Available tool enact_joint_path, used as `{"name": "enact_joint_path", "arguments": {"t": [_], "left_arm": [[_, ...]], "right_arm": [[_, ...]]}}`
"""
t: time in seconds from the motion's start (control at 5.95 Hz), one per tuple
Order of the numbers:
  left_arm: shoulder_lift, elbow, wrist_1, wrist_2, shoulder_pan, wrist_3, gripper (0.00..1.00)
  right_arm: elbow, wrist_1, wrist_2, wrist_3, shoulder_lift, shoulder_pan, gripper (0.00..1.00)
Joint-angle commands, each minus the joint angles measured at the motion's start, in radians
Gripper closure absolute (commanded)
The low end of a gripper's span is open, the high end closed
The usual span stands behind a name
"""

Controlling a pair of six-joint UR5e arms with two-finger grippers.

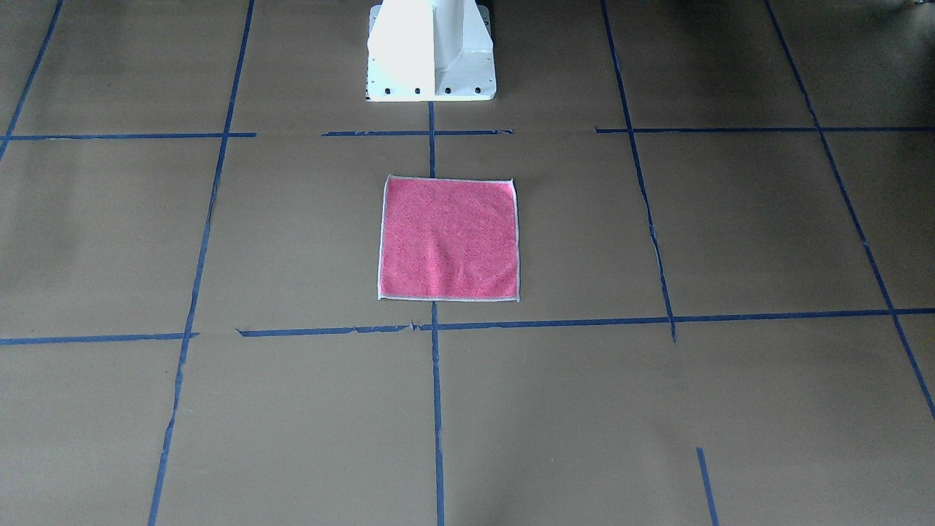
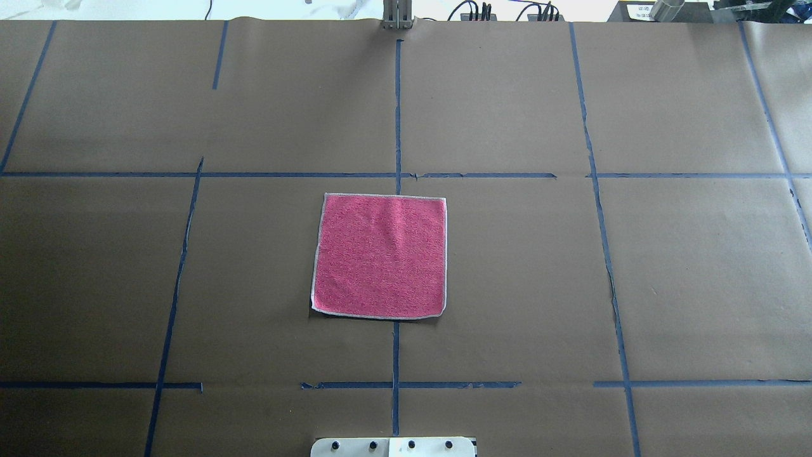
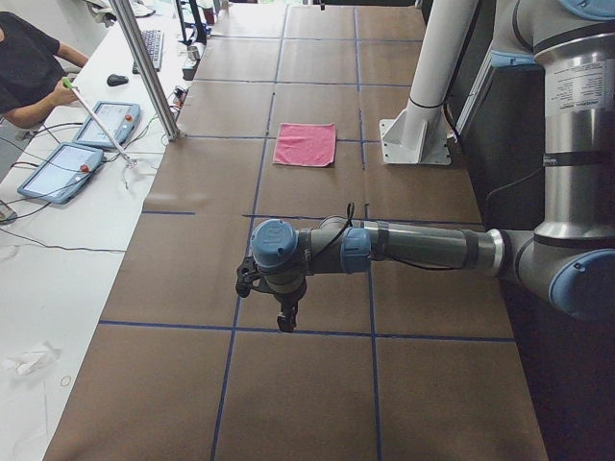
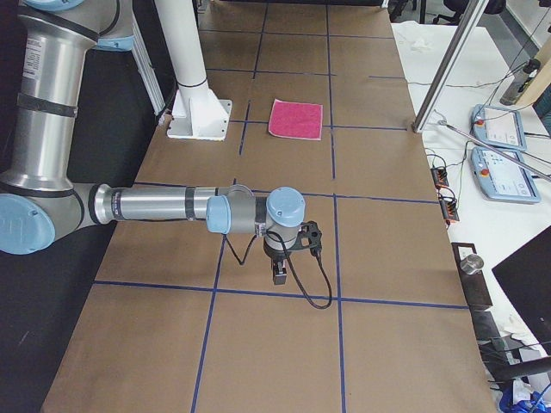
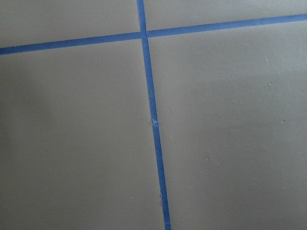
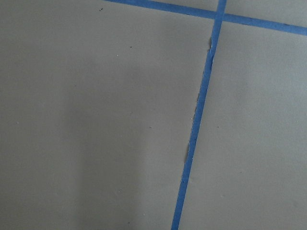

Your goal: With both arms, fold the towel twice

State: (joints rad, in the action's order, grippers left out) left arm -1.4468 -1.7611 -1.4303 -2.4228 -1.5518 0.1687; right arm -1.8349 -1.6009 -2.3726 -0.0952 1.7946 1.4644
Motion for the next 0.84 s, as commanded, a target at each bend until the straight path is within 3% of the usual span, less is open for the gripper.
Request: {"name": "enact_joint_path", "arguments": {"t": [0.0, 0.5, 0.67], "left_arm": [[0.006, -0.023, -0.001, -0.01, -0.002, 0.0, 0.0], [0.031, -0.029, -0.013, -0.012, 0.001, -0.003, 0.0], [0.025, -0.023, -0.013, -0.012, 0.001, -0.002, 0.0]], "right_arm": [[-0.004, 0.001, 0.003, 0.011, -0.001, 0.001, 0.0], [-0.01, 0.007, -0.004, 0.005, -0.006, -0.003, 0.0], [-0.003, 0.092, -0.001, 0.009, -0.007, -0.016, 0.0]]}}
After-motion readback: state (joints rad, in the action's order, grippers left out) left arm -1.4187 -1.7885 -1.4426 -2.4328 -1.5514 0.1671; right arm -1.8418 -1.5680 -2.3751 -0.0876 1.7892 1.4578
